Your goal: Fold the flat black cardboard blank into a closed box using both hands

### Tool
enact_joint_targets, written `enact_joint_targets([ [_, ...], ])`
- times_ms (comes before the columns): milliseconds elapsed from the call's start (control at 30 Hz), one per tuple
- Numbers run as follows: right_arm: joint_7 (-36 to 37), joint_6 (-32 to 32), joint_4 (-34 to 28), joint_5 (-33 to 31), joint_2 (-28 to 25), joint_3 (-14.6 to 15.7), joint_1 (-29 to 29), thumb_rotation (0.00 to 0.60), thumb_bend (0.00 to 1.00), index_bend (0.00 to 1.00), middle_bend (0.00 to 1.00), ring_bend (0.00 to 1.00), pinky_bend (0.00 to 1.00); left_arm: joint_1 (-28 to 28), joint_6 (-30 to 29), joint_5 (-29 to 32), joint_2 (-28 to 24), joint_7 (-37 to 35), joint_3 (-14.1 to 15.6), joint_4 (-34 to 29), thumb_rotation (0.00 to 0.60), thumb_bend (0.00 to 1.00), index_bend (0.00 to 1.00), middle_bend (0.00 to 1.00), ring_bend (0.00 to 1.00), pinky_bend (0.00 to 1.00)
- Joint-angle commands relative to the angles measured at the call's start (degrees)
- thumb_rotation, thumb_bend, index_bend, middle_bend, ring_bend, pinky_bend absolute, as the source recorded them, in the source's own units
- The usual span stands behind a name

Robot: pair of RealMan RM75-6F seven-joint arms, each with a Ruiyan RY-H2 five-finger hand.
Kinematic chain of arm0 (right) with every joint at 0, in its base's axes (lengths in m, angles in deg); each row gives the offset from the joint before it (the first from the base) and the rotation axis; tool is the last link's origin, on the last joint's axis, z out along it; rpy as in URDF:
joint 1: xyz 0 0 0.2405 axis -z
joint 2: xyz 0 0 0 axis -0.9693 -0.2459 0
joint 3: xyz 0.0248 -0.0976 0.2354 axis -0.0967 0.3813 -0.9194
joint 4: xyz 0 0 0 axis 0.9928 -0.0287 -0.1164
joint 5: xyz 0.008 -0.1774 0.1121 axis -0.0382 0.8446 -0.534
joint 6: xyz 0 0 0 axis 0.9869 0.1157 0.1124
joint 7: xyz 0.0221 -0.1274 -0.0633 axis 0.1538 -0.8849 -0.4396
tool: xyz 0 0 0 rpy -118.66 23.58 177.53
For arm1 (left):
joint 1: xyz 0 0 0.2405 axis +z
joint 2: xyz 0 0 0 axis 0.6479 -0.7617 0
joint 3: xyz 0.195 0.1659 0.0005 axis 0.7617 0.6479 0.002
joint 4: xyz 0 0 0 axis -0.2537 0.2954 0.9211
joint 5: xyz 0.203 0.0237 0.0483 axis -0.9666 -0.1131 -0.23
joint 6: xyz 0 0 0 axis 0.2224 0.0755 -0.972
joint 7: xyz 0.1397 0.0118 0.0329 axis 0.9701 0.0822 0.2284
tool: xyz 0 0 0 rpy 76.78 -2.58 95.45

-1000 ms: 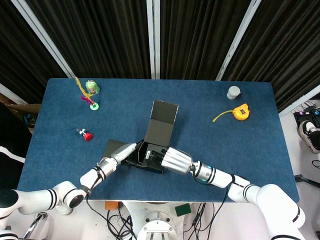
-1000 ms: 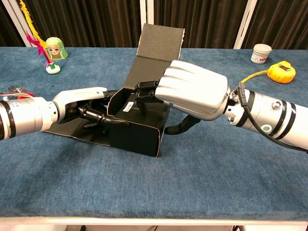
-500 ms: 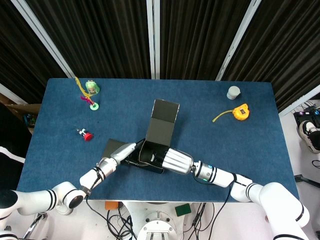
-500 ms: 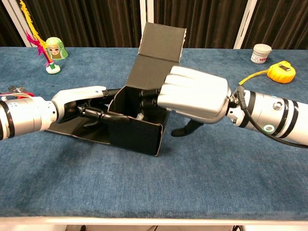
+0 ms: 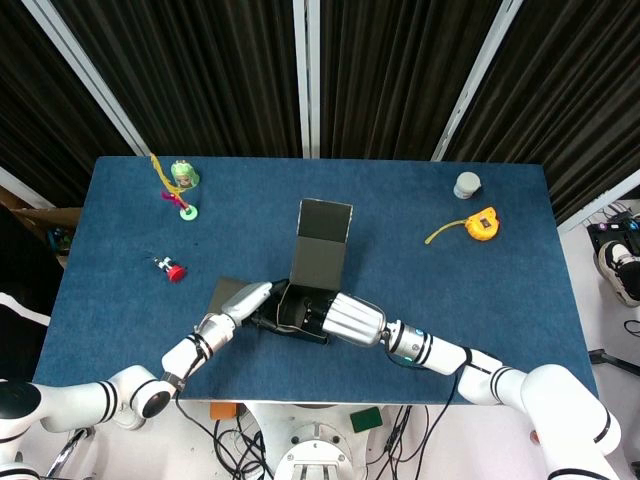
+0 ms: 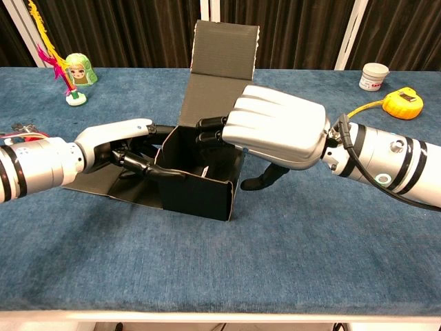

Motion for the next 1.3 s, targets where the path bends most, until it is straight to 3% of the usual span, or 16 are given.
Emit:
enact_joint_targets([
  [33,0.07,0.05,-0.22,-0.34,-0.2,-0.2,0.24,0.6,0.08,0.43,0.35,0.74,1.0,0.67,-1.33,0.2,0.82,1.99,-0.04,0.75,0.466,0.06,0.34,0.34,0.54,0.88],
  [600,1.2,0.27,0.98,-1.12,-0.43,1.02,3.27,0.6,0.1,0.43,0.36,0.74,1.0,0.89,-1.89,-0.01,2.39,4.76,-0.35,2.05,0.469,0.05,0.42,0.45,0.55,0.88],
  [800,1.43,-1.55,2.22,-0.7,0.55,1.56,2.69,0.6,0.16,0.43,0.39,0.74,1.0,0.86,-1.68,0.3,2.65,5.28,-0.6,1.9,0.466,0.06,0.43,0.45,0.55,0.88],
  [1033,1.32,-2.47,1.97,-0.64,0.28,1.77,2.47,0.6,0.22,0.53,0.44,0.76,1.0,1.03,-1.74,0.84,2.81,5.56,-1.04,1.87,0.472,0.05,0.44,0.48,0.56,0.88],
  [1300,0.66,-4.59,1.89,-0.53,0.27,2.3,2.05,0.6,0.32,0.66,0.58,0.77,1.0,1.06,-1.37,1.08,2.88,5.21,-1.31,1.71,0.469,0.06,0.45,0.48,0.56,0.88],
])
